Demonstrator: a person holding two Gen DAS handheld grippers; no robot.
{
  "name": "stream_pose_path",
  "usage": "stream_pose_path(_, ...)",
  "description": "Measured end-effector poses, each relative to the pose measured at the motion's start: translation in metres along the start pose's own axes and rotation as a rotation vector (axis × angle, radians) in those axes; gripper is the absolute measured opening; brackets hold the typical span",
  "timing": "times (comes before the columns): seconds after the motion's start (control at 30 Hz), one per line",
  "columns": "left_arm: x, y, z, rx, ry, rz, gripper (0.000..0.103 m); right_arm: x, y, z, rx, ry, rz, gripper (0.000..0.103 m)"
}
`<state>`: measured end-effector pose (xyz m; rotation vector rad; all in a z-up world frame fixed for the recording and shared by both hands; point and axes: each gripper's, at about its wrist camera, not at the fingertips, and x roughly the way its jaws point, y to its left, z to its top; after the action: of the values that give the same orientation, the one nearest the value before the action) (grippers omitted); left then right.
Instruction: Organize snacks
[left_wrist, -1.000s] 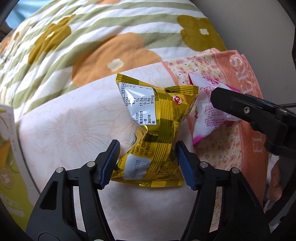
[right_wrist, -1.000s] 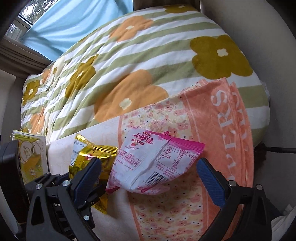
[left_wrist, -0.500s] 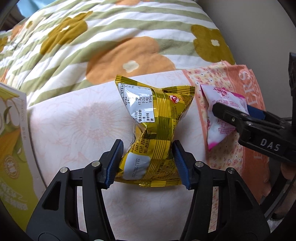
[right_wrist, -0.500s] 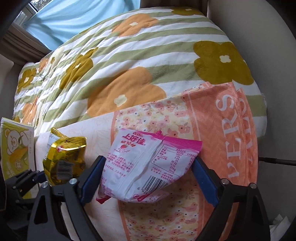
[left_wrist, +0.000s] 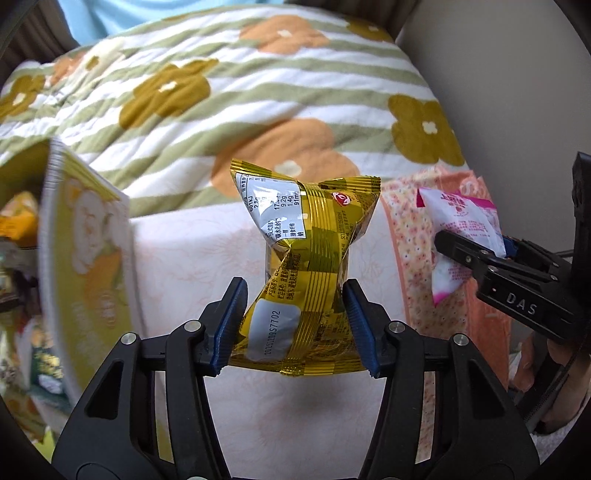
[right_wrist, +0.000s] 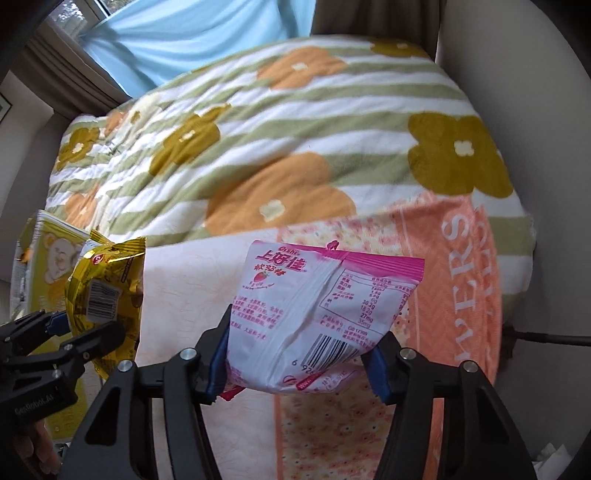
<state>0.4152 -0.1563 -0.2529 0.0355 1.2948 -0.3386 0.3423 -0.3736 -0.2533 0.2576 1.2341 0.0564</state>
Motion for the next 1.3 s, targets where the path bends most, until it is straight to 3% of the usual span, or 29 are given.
stream_pose_path(0.27, -0.092, 0.048, -0.011, -0.039, -0.123, -0.003, 0.049, -0.077, 0.070, -0.004, -0.095, -0.142, 0.055, 0.056)
stream_pose_path(0.3, -0.103, 0.056, -0.013, -0.043, -0.138, 0.002, 0.047, -0.085, 0.082, -0.006, -0.106, -0.155, 0.069, 0.056)
stream_pose_path(0.33, -0.115, 0.066, -0.016, -0.050, -0.155, 0.001, 0.038, -0.091, 0.092, -0.007, -0.116, -0.166, 0.080, 0.056)
stream_pose_path(0.37, -0.125, 0.075, -0.018, -0.060, -0.166, -0.004, 0.037, -0.099, 0.105, -0.009, -0.129, -0.179, 0.092, 0.056)
stream_pose_path(0.63, -0.164, 0.142, -0.053, -0.130, -0.189, -0.008, 0.036, -0.104, 0.160, -0.027, -0.121, -0.187, 0.193, 0.056)
stream_pose_path(0.77, -0.164, 0.139, -0.064, -0.103, -0.188, -0.024, 0.036, -0.100, 0.164, -0.036, -0.108, -0.172, 0.198, 0.056)
stream_pose_path(0.93, -0.142, 0.096, -0.066, -0.018, -0.109, -0.063, 0.037, -0.114, 0.148, -0.040, -0.076, -0.199, 0.162, 0.056)
stream_pose_path(1.0, -0.132, 0.075, -0.070, 0.002, -0.087, -0.071, 0.044, -0.123, 0.134, -0.041, -0.054, -0.217, 0.141, 0.056)
stream_pose_path(1.03, -0.126, 0.064, -0.072, 0.006, -0.078, -0.074, 0.063, -0.126, 0.128, -0.040, -0.047, -0.223, 0.132, 0.056)
stream_pose_path(1.07, -0.122, 0.057, -0.074, 0.001, -0.079, -0.076, 0.090, -0.128, 0.119, -0.039, -0.038, -0.226, 0.122, 0.056)
stream_pose_path(1.1, -0.118, 0.049, -0.076, -0.012, -0.087, -0.077, 0.098, -0.130, 0.113, -0.038, -0.034, -0.227, 0.117, 0.056)
stream_pose_path(1.3, -0.091, 0.019, -0.104, -0.161, -0.126, -0.048, 0.101, -0.124, 0.079, -0.030, -0.051, -0.196, 0.101, 0.056)
